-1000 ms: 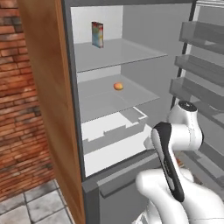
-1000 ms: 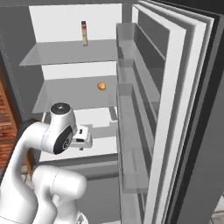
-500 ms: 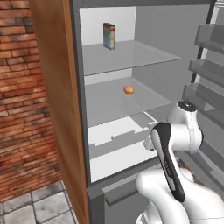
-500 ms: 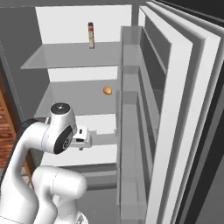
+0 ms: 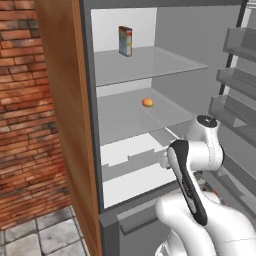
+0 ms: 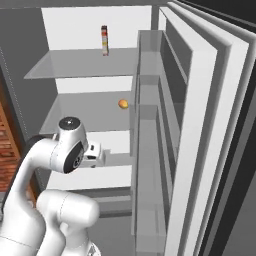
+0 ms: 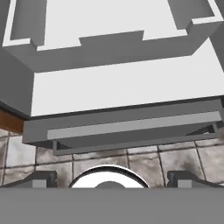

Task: Pick the mango and banana from the fridge and place them on the plate next to the blender to make a fruit smoothie.

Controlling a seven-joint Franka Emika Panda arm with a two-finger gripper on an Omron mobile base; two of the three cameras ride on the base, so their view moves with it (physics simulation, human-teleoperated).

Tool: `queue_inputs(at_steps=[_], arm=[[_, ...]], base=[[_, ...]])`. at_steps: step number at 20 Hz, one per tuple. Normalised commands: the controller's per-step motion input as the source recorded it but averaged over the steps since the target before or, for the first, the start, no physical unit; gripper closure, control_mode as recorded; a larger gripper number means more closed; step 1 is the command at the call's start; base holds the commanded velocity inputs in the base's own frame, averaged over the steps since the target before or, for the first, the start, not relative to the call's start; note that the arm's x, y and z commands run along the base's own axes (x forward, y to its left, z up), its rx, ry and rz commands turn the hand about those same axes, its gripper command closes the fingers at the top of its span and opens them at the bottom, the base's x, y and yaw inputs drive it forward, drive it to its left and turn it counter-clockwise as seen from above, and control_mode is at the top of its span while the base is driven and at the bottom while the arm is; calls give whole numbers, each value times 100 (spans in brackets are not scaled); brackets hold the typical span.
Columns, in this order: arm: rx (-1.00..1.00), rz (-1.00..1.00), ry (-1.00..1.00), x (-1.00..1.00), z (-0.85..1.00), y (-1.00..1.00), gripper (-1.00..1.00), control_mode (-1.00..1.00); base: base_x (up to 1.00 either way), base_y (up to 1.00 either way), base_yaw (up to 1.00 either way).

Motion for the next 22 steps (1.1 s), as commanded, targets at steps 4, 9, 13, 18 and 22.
queue_inputs(at_steps=[4,9,13,18,22], arm=[[0,-12,0,100,9,0,-100,-100],[-2,-9,-4,100,27,0,-100,-100],[0,0,-5,86,64,-14,-100,-100],[0,0,0,60,61,-29,-100,-100],[0,0,-1,44,1,-56,-100,-100]], base=[[0,0,0],[0,0,0],[0,0,0],[0,0,0],[0,0,0]])
